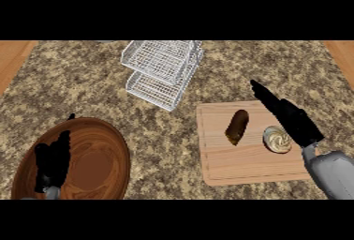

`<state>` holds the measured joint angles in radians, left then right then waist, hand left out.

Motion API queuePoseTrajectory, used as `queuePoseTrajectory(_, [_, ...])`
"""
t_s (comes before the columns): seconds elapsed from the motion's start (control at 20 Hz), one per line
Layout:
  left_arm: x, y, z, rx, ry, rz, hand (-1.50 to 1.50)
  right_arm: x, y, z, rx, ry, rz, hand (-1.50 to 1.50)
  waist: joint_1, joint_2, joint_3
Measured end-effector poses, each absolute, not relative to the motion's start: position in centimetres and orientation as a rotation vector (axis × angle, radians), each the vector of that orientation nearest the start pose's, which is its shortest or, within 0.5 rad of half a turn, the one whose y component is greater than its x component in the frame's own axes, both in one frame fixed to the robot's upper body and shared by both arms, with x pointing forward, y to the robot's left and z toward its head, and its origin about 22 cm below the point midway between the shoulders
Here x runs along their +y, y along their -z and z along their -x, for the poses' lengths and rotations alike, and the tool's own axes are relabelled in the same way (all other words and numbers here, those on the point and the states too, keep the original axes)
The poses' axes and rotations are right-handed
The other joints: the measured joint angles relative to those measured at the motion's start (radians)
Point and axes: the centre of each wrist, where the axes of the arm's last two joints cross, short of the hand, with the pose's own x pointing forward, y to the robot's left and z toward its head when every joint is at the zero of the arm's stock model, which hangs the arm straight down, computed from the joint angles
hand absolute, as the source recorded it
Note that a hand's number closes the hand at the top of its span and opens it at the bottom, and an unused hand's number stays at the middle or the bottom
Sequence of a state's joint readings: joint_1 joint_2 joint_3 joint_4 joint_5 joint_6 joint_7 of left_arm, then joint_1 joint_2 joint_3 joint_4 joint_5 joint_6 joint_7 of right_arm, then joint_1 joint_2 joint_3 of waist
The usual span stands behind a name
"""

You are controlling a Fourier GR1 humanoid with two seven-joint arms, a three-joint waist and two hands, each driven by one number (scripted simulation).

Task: Pick the cupcake from the cutting board and place it in the tiered basket

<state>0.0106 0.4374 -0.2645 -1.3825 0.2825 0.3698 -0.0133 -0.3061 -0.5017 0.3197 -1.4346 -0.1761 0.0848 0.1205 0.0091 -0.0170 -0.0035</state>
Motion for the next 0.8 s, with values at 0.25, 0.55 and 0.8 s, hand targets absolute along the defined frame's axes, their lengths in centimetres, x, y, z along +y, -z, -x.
queuePoseTrajectory(0.25, [29.3, 0.7, -23.8, -1.429, 0.054, -0.248, 0.00, -23.1, -7.5, -29.9, -1.706, -0.476, 0.048, 1.50, -0.014, 0.008, 0.004])
queuePoseTrajectory(0.55, [29.4, -0.1, -24.1, -1.441, 0.047, -0.181, 0.00, -26.6, -5.1, -29.3, -1.659, -0.039, 0.499, -1.50, -0.068, 0.008, 0.002])
queuePoseTrajectory(0.8, [29.9, -1.9, -25.1, -1.429, 0.065, -0.122, 0.00, -24.9, -3.2, -27.0, -1.673, 0.105, 0.756, -1.50, -0.040, 0.011, 0.002])
